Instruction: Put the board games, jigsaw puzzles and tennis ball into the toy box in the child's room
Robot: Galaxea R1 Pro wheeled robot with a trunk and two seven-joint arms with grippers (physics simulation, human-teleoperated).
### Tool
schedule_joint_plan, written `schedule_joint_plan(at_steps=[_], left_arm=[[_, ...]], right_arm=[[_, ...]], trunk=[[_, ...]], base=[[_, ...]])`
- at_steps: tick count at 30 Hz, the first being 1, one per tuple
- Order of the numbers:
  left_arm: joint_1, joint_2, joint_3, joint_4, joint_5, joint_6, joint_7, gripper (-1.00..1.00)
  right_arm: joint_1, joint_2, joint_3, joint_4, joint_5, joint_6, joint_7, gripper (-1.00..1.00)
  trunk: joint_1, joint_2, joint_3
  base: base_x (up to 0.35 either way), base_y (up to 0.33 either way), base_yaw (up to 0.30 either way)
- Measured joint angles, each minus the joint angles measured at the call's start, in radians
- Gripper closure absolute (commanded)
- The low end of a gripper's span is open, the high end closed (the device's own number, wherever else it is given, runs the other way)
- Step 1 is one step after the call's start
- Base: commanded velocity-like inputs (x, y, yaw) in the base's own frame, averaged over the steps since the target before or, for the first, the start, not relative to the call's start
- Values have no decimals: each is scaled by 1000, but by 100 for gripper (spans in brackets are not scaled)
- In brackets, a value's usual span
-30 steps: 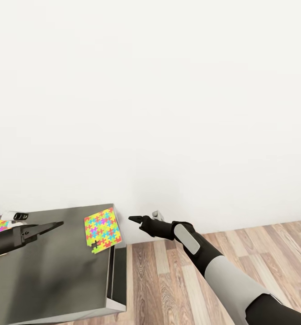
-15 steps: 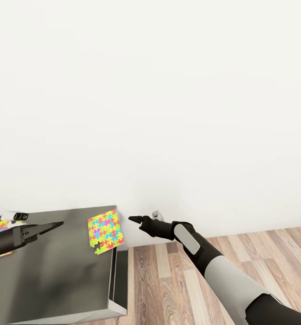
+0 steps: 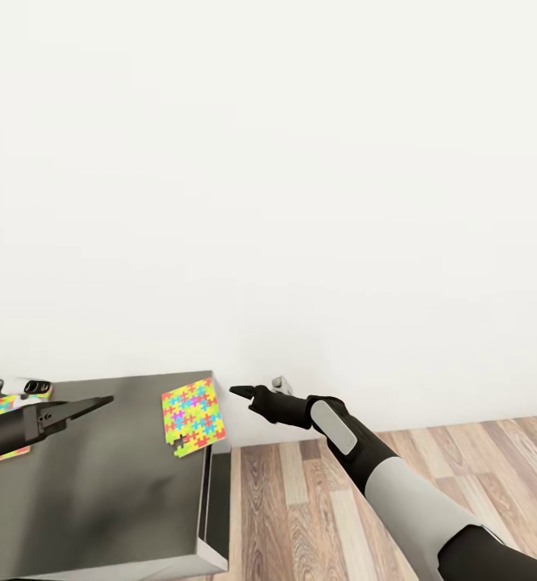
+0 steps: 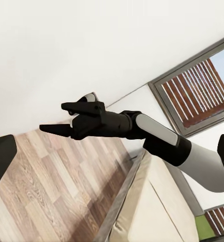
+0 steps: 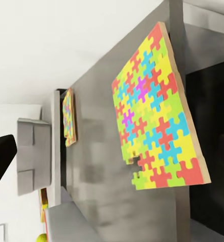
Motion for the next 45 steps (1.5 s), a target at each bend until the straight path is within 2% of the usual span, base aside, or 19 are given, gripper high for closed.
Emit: schedule_joint_plan(at_steps=[45], left_arm=[[0, 0, 0, 0, -1, 0, 0, -100]], right_arm=[[0, -3, -2, 1, -3, 0, 0, -100]], trunk=[[0, 0, 74]], base=[[0, 0, 3]])
